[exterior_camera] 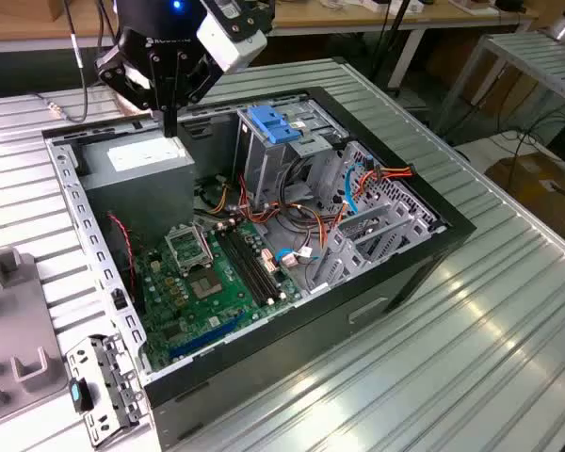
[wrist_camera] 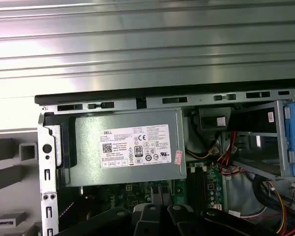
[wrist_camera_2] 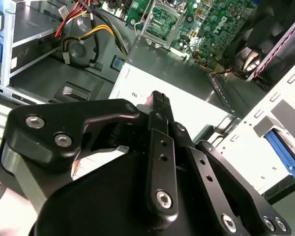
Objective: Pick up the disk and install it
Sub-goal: 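Reach for the disk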
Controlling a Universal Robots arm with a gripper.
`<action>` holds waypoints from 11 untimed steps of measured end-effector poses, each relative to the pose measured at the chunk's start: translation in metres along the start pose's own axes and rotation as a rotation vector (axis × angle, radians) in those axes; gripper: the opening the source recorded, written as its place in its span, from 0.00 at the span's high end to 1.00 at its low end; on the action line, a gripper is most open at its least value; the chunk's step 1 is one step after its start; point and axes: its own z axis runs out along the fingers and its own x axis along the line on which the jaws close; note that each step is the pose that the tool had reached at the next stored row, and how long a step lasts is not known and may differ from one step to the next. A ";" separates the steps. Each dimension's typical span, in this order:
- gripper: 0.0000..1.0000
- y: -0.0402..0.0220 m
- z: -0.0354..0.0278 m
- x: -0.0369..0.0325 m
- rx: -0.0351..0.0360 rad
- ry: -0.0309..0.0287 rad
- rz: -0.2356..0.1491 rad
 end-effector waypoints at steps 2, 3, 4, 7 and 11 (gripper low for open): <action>0.89 0.0000 0.0000 0.0000 0.0000 0.0000 0.000; 0.89 0.0000 0.0000 0.0000 0.0000 0.0000 0.000; 0.89 0.0000 0.0000 0.0000 0.0000 0.0000 0.000; 0.89 -0.0001 0.0000 0.0014 -0.0001 -0.0001 0.000; 0.89 -0.0005 -0.0001 0.0069 0.0000 0.0000 0.000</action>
